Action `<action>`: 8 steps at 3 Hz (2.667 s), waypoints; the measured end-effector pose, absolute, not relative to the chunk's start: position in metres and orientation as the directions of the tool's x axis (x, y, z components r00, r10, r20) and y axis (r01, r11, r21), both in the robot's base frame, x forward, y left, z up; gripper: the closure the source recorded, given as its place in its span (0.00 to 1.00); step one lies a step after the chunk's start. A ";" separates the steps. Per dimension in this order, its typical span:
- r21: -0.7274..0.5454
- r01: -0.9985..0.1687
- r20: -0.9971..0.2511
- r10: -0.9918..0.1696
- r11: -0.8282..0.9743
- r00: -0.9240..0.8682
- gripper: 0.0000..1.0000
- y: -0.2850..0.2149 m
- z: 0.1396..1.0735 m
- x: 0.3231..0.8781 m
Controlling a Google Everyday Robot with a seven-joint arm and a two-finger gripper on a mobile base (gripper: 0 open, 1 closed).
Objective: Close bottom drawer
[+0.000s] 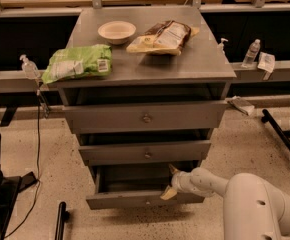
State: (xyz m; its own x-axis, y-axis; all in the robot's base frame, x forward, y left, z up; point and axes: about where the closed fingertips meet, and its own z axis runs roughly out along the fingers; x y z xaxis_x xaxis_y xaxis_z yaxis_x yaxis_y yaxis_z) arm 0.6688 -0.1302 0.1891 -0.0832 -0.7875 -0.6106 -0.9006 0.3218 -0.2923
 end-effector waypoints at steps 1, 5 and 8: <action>-0.292 -0.901 -0.617 -0.783 0.320 -0.078 0.00 -0.130 0.191 0.667; -0.298 -0.911 -0.792 -0.607 0.284 0.069 0.14 -0.131 0.246 0.618; -0.237 -0.961 -0.749 -0.657 0.140 0.089 0.90 -0.141 0.229 0.551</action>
Offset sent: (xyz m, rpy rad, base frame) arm -0.1529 0.0027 0.1273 0.5511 -0.2001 0.3293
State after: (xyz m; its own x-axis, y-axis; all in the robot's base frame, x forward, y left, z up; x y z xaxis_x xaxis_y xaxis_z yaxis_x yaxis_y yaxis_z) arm 0.5514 -0.1408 0.2291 0.0886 -0.6571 -0.7486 -0.9613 0.1404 -0.2370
